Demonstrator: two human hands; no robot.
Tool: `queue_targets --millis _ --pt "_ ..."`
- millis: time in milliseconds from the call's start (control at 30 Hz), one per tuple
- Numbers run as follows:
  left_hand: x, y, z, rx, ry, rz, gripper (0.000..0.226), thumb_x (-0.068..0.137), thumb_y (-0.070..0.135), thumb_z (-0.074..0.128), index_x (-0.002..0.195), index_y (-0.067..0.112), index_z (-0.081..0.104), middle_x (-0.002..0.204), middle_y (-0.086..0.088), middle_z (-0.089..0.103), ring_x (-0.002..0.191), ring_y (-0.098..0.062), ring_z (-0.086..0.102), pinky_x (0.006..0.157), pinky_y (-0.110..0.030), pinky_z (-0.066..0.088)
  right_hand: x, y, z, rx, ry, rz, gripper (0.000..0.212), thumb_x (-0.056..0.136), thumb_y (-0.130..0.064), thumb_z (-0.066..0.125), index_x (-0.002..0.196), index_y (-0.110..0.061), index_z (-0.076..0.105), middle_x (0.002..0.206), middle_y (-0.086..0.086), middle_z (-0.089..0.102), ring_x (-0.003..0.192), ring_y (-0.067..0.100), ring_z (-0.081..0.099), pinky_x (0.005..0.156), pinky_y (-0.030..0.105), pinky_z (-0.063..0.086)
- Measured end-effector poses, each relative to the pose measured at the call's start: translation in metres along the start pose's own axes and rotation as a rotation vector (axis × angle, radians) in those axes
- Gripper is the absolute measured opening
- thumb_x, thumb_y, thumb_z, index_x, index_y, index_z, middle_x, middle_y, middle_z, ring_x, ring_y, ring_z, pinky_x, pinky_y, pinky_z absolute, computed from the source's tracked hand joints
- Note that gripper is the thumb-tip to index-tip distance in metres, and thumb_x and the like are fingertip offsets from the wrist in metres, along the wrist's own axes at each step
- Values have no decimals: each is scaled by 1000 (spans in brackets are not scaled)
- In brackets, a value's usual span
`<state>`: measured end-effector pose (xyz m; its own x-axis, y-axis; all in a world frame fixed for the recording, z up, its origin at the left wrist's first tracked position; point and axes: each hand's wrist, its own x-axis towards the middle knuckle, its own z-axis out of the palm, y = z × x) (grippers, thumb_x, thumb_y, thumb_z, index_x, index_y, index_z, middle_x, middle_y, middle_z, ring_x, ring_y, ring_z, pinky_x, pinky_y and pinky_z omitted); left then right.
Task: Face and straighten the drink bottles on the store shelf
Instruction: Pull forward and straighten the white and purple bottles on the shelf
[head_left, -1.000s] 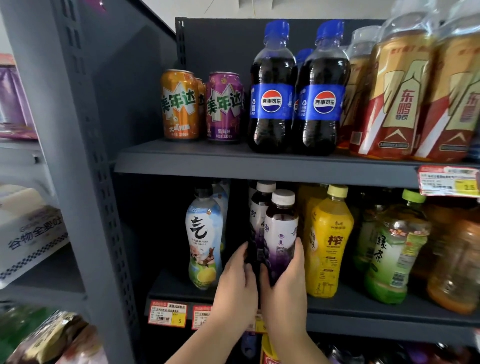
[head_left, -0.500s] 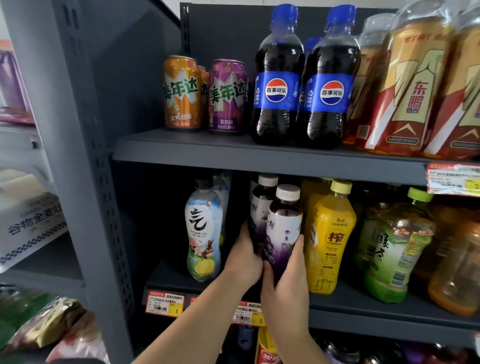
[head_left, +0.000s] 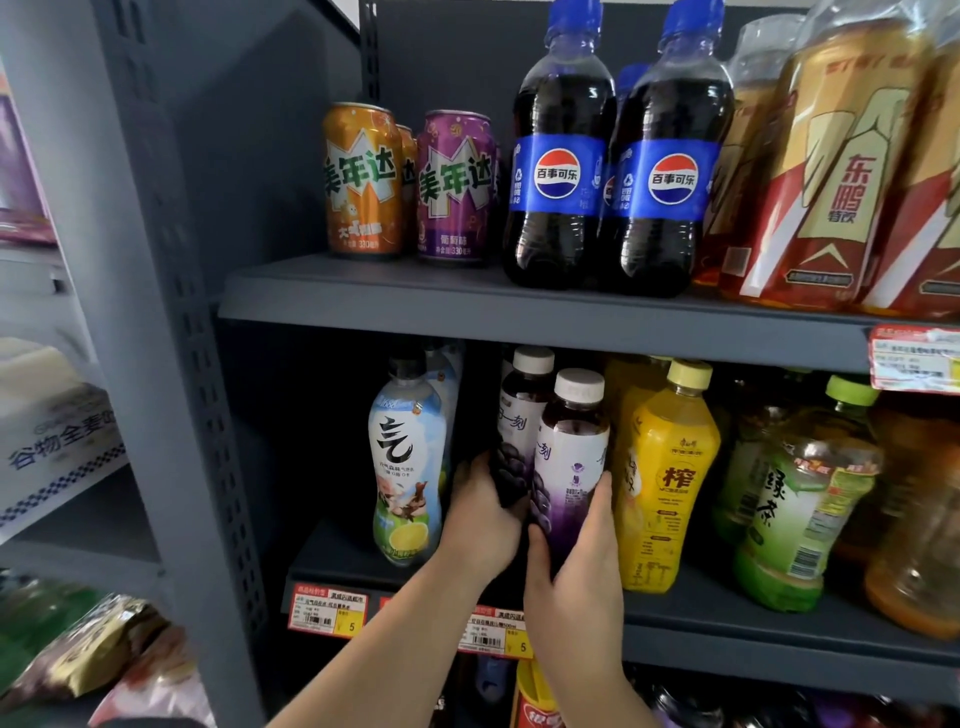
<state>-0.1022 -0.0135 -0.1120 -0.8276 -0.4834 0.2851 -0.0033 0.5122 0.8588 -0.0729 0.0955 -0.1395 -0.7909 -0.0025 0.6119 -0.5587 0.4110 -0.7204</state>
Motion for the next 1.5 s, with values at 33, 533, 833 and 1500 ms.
queue_targets --millis 33,533,833,1500 --pt "0 0 0 16 8 -3 49 84 20 70 130 18 52 131 -5 50 120 -24 52 103 -37 41 0 0 0 1 -3 7 91 93 -20 64 152 -41 -2 159 -3 27 145 15 28 107 27 34" --pt "-4 2 3 11 -13 39 47 88 19 62 132 24 46 127 3 57 119 -18 55 99 -25 42 -1 2 2 -11 26 31 96 92 -21 65 149 -48 -8 158 -9 26 137 -5 18 102 10 20" --pt "-2 2 5 187 -41 -27 55 92 17 57 142 19 35 132 -9 59 118 -29 58 98 -33 44 -1 2 0 7 11 4 93 94 -22 63 147 -49 -8 160 -6 25 146 13 25 108 25 30" --pt "5 5 13 326 31 -125 33 96 13 45 128 5 51 126 -16 58 117 -31 55 98 -36 43 -1 3 -1 22 26 -6 89 94 -26 62 149 -48 -5 159 -4 28 146 15 28 110 37 40"
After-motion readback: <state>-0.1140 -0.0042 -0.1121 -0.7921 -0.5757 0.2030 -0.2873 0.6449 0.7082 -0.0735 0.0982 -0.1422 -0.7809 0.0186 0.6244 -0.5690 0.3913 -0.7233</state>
